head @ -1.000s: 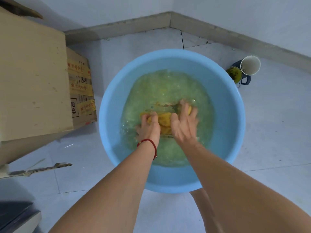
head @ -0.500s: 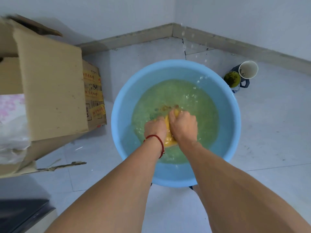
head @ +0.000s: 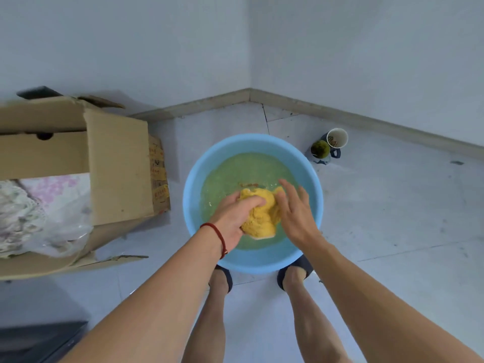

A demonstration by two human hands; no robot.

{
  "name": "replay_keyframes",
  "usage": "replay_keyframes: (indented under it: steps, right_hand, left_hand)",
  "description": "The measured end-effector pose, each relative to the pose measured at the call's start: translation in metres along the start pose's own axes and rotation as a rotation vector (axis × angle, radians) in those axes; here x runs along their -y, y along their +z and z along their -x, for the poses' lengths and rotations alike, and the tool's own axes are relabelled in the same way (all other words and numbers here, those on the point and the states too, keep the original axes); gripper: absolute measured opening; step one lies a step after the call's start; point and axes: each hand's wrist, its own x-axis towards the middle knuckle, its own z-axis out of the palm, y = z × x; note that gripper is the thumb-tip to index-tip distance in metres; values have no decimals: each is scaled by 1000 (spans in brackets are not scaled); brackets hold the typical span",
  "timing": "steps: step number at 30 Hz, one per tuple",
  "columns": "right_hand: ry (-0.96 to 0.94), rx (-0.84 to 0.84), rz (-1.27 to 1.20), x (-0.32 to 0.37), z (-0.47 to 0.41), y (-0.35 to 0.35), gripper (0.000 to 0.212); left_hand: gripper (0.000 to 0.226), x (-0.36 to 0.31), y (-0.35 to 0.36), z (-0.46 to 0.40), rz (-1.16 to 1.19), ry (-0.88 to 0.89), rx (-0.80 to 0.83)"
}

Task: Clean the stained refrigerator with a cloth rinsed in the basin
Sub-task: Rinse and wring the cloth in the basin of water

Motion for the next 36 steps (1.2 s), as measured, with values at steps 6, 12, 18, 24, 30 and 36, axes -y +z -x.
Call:
replay_keyframes:
  steps: [6,12,18,24,30,36]
  right_hand:
    - [-261,290,-77,6,26,-9,112]
    - [319,287,-673,18,21,-13,60]
    - [390,394,-867,21,22,0,40]
    - [162,216,-478,5,26,-19,23]
    - [-433,330,261,29,37,-10,124]
    - [-361,278,164,61,30,8,80]
  left_hand:
    - [27,-12,1,25,-156,83,88]
    - [45,-23,-40,31,128,-76,295]
    - [45,-14,-77,18,219,-113,226]
    - [54,-18,-94,21,38,8,74]
    - [26,-25,-49,51,-92,175,171]
    - [27,-45,-45,60,-92,141,145]
